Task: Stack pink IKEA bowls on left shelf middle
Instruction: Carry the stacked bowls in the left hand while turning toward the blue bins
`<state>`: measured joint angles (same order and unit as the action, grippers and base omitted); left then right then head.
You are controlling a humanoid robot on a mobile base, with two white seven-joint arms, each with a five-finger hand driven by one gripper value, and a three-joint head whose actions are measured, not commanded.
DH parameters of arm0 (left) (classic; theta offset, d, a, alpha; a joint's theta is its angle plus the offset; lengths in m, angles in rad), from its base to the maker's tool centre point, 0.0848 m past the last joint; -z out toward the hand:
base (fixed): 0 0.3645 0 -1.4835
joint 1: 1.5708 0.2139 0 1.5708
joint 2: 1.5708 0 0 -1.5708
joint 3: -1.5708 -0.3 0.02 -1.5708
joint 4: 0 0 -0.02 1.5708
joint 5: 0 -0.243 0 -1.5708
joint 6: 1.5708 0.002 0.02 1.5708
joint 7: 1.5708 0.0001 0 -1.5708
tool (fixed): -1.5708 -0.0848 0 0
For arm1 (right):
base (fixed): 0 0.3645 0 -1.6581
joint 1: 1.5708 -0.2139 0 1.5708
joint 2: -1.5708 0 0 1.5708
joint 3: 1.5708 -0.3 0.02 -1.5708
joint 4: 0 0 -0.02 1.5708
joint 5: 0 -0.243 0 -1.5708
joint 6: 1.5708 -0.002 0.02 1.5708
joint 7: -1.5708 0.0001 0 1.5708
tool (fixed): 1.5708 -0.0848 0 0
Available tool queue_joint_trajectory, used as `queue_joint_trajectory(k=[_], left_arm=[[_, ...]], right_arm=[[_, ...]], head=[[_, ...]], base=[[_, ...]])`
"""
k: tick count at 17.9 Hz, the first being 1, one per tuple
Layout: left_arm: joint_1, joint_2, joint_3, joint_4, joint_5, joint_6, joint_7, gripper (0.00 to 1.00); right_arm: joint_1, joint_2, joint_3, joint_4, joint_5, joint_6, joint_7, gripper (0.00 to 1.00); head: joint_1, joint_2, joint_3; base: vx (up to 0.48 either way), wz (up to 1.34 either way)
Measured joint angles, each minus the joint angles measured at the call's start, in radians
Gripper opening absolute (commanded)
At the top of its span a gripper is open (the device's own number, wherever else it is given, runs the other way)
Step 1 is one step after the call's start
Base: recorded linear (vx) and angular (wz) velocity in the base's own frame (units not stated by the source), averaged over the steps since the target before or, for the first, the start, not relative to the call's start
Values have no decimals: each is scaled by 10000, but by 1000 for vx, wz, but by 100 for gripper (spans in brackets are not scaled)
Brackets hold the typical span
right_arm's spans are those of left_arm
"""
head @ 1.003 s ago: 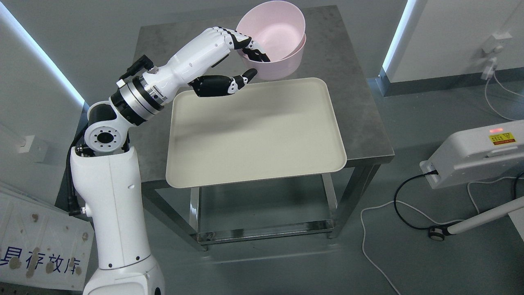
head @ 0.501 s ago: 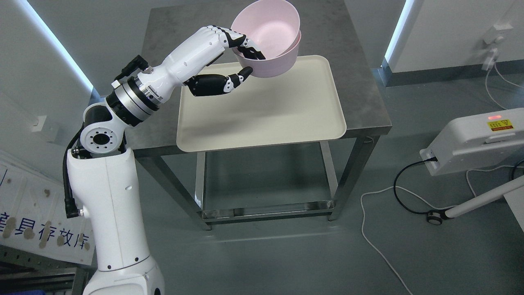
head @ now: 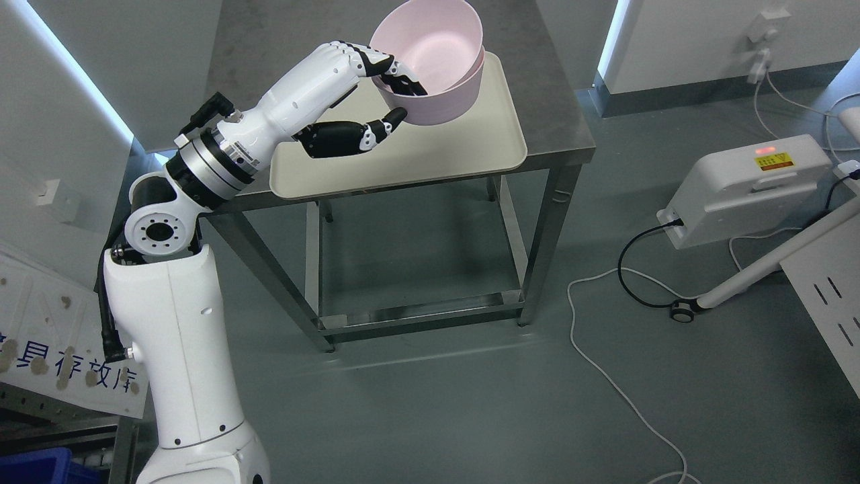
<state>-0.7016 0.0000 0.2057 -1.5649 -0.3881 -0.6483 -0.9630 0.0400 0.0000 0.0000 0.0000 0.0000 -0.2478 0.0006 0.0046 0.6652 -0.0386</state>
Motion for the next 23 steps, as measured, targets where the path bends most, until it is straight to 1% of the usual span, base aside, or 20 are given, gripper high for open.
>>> queue_joint_trajectory(k=[8,23], left_arm=[[76,0,50,-93,238,10,-60,2],[107,0,-318,110,1192,212,-4,3]], right_arm=[[0,0,0,0,0,0,0,100],[-3,0,0,-1,0,0,1,100]], head=[[0,0,0],[0,0,0]], base=[[-174,-34],[-173,320]])
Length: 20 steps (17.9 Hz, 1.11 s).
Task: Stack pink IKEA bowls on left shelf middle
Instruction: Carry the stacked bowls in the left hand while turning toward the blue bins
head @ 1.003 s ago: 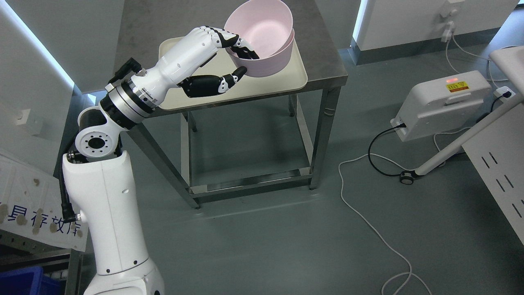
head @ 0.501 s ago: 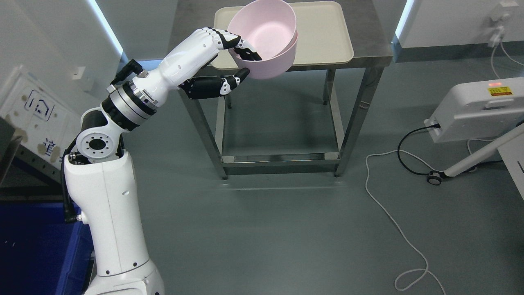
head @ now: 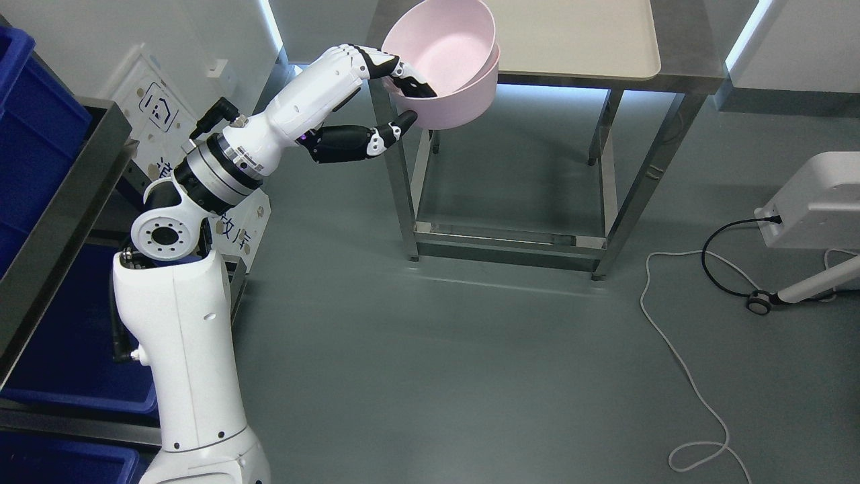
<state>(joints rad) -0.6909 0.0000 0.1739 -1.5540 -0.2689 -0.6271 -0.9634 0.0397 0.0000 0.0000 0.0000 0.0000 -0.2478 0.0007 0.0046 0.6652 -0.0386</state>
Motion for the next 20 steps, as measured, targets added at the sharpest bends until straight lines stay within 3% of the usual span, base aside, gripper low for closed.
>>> queue_joint_trajectory(k=[11,20], left_arm=[[-240,0,-38,219,403,264,68,3],[-613,0,-2,250,413,482,77,3]], right_arm=[[3,0,0,1,0,0,0,100],[3,0,0,1,0,0,0,100]], head=[[0,0,0],[0,0,0]], base=[[-241,-144],[-207,387]])
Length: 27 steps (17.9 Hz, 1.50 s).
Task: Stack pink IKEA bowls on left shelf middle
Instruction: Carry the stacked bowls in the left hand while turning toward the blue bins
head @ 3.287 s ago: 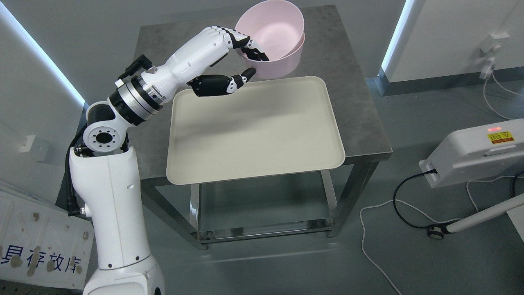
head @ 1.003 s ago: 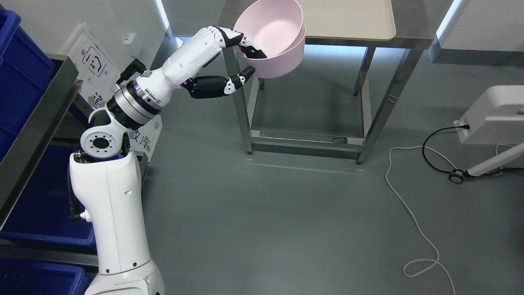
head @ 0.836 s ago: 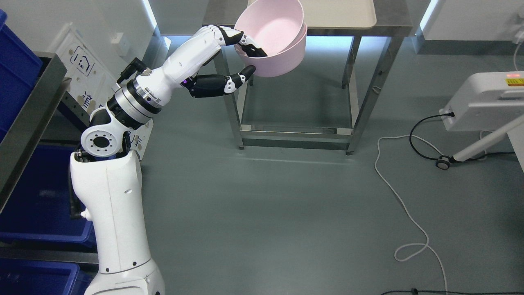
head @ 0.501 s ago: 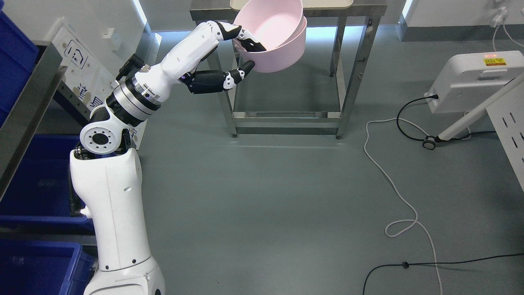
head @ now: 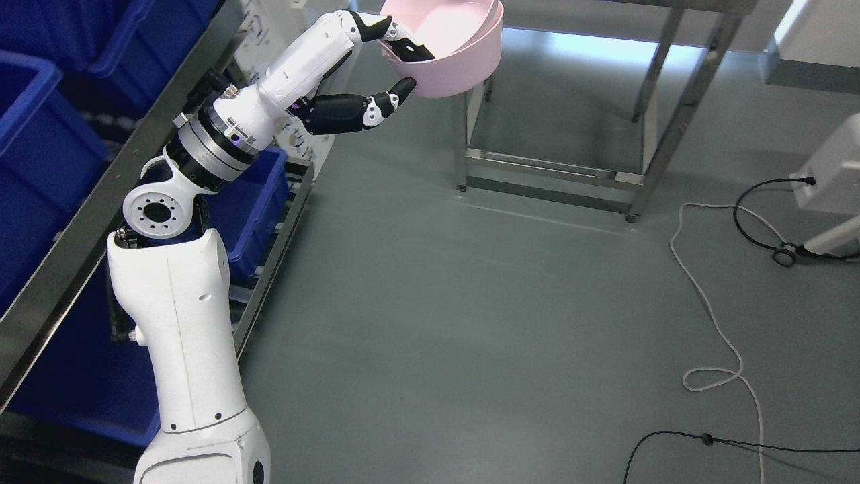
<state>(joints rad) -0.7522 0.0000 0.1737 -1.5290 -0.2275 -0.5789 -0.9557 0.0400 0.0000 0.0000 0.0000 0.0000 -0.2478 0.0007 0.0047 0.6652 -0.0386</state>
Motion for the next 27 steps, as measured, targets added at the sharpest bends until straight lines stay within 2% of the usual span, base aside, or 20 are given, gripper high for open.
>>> queue_joint_trajectory(k=[14,20,27], left_arm=[[-100,0,80,-13,19,27,-44,3],[-115,0,80,14,16,32,-45,3],[-337,0,59,35,15,75,-45,3]], right_arm=[[-1,0,0,0,0,0,0,100],[-3,0,0,0,0,0,0,100],[-5,0,0,-1,0,0,0,100]], head=[[0,-1,0],[0,-2,0],[0,-3,0]], base=[[-108,1016],[94,958],[157,508]])
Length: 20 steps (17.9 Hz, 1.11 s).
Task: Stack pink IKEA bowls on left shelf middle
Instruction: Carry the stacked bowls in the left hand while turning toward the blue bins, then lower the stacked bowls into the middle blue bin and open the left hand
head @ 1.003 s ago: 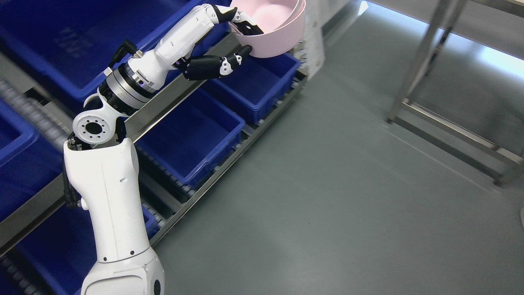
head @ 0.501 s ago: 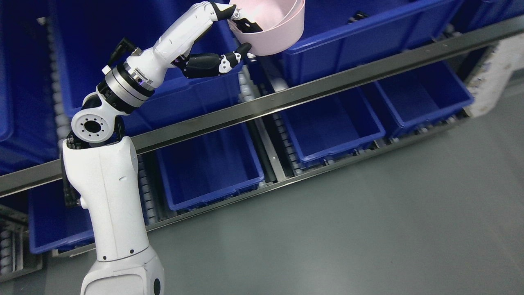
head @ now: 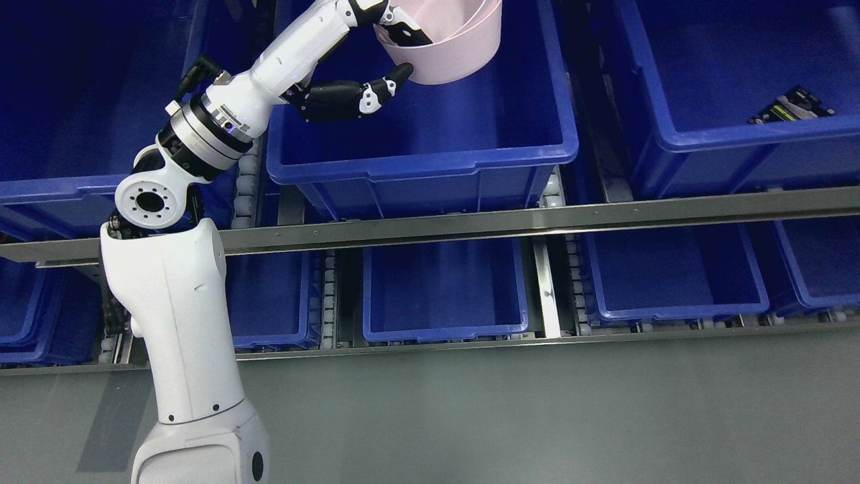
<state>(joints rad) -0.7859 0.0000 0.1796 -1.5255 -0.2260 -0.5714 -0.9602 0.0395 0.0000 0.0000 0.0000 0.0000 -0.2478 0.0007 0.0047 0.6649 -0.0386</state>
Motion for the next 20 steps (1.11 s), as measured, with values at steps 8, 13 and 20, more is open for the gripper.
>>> queue_joint_trajectory(k=[8,13,20], left_arm=[[-231,0,-38,18,-11,228,-1,4],[-261,4,-70,36,-33,297,-81,4],[256,395,-261,138,-480,455,-341,19]], right_arm=[[3,0,0,0,0,0,0,100],[4,0,0,1,0,0,0,100],[5,0,0,0,0,0,0,100]], head=[[0,0,0],[0,0,0],[0,0,0]], base=[[127,22],[70,-72],[14,-1]])
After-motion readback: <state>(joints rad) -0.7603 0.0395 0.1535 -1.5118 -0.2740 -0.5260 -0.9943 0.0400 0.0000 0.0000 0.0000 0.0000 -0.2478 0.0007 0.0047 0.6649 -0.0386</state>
